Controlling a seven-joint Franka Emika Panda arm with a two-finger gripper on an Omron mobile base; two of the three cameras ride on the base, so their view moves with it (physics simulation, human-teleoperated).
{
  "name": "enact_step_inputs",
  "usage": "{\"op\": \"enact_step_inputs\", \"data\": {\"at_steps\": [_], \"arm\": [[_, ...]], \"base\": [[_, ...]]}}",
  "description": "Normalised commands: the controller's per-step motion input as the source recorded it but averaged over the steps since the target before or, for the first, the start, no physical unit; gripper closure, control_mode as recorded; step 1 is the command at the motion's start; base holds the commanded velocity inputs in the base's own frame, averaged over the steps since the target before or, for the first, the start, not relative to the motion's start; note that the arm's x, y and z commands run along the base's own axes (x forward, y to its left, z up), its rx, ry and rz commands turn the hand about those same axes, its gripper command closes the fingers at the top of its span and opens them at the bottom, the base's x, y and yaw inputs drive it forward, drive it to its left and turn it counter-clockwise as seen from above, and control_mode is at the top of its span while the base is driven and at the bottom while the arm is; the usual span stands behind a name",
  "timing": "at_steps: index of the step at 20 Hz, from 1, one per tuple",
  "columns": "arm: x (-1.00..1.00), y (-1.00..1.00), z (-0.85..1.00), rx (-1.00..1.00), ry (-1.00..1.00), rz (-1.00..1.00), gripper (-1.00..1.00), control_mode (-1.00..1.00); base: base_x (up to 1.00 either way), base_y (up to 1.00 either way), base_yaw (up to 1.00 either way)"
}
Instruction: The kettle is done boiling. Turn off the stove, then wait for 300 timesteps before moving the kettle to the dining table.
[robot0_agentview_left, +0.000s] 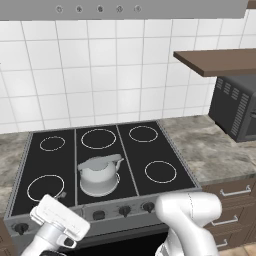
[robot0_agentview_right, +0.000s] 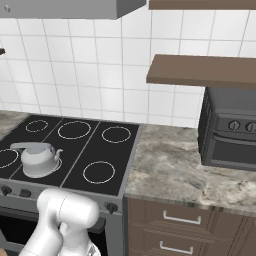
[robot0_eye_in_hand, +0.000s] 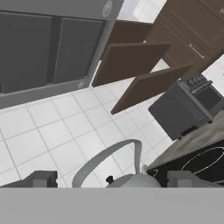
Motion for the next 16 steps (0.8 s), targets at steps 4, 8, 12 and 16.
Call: {"op": "enact_step_inputs", "data": {"at_steps": [4,8,12,16], "arm": [[0.25,-0.06,0.01,0.15,0.0,0.0,-1.0,-1.0],[0.2,-0.04,0.01,0.15,0.0,0.0,-1.0,-1.0],[0.16,-0.02,0.03,0.14,0.0,0.0,-1.0,-1.0],[0.19,-0.03,0.03,0.14,0.0,0.02,-1.0,-1.0]], "base": [[0.0,0.0,0.0],[0.0,0.0,0.0],[0.0,0.0,0.0],[0.0,0.0,0.0]]}}
